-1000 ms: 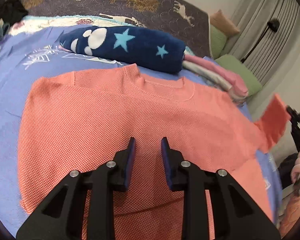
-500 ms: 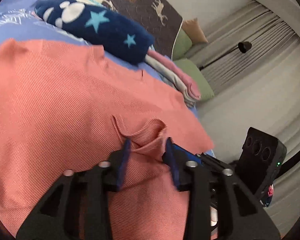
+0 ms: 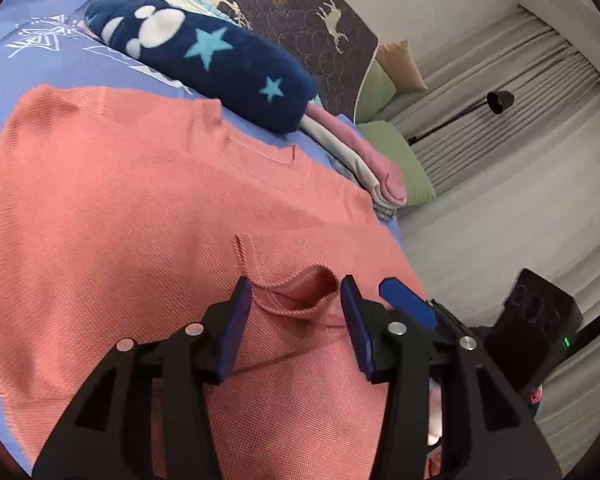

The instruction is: Fold small clothes

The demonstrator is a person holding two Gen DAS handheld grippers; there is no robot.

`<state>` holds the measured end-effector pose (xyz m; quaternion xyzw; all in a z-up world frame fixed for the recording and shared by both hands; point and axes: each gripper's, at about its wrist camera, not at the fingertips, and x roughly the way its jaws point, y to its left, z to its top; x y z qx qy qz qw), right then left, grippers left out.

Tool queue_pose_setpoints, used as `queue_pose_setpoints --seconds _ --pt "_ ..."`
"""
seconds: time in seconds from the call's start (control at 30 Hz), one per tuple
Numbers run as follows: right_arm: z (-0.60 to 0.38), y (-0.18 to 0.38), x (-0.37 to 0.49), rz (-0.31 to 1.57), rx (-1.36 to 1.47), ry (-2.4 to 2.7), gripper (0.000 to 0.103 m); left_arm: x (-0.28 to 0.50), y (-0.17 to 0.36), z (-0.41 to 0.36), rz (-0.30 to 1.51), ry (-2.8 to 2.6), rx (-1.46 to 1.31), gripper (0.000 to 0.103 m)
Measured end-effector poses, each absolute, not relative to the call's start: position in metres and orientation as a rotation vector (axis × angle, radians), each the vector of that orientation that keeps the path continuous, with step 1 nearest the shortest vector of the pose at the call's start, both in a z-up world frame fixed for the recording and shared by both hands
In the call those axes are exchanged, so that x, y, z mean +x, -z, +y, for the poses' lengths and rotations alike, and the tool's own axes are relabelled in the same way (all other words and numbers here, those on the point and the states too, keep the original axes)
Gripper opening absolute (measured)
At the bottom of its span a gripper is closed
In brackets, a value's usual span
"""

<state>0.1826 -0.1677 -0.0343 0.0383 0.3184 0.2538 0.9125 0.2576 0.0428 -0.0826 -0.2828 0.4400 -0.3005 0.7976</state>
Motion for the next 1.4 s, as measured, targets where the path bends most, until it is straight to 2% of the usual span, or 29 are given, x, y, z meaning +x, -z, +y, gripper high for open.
queue_pose_setpoints --seconds 0.17,0.3,0.5,0.6,0.73,0.8,0.87,0.9,0.93,1.1,1.17,1.27,1.4 --pt "-0.179 0.071 0.208 0.854 0.245 -0.561 0.048 0.260 0.094 0.040 0.994 0.635 -0.609 0.047" --pt "-0.167 0.063 0.186 0.837 0.148 -0.689 0.050 0.257 0.097 0.033 1.000 0.669 -0.612 0.047" --pt "-0.171 0.072 0.190 0.851 0.195 -0.660 0.052 0.249 0.099 0.021 0.947 0.659 -0.585 0.044" --pt "-0.166 0.071 0.187 0.834 0.173 -0.661 0.053 0.251 0.099 0.028 0.947 0.669 -0.682 0.048" --pt "-0.158 0.074 0.184 0.838 0.124 -0.660 0.058 0.259 0.099 0.028 0.963 0.680 -0.772 0.060" --pt "-0.157 0.074 0.184 0.836 0.117 -0.662 0.059 0.263 0.097 0.023 0.981 0.656 -0.748 0.060" --pt "-0.158 0.075 0.184 0.836 0.126 -0.666 0.059 0.268 0.095 0.012 0.998 0.620 -0.708 0.055" --pt "-0.160 0.075 0.185 0.836 0.135 -0.668 0.059 0.270 0.094 0.007 1.007 0.612 -0.685 0.031" --pt "-0.161 0.075 0.185 0.835 0.141 -0.669 0.059 0.271 0.095 0.002 1.020 0.615 -0.674 0.003" --pt "-0.183 0.055 0.178 0.760 0.175 -0.614 0.058 0.271 0.073 -0.017 1.000 0.574 -0.575 0.003" --pt "-0.203 0.041 0.175 0.712 0.157 -0.545 0.059 0.270 0.047 -0.018 0.949 0.577 -0.537 0.003" --pt "-0.257 0.027 0.177 0.686 0.183 -0.379 0.067 0.267 0.003 -0.012 0.852 0.572 -0.492 0.003" --pt "-0.319 0.036 0.178 0.732 0.249 -0.181 0.067 0.262 -0.039 -0.001 0.763 0.543 -0.443 0.003"
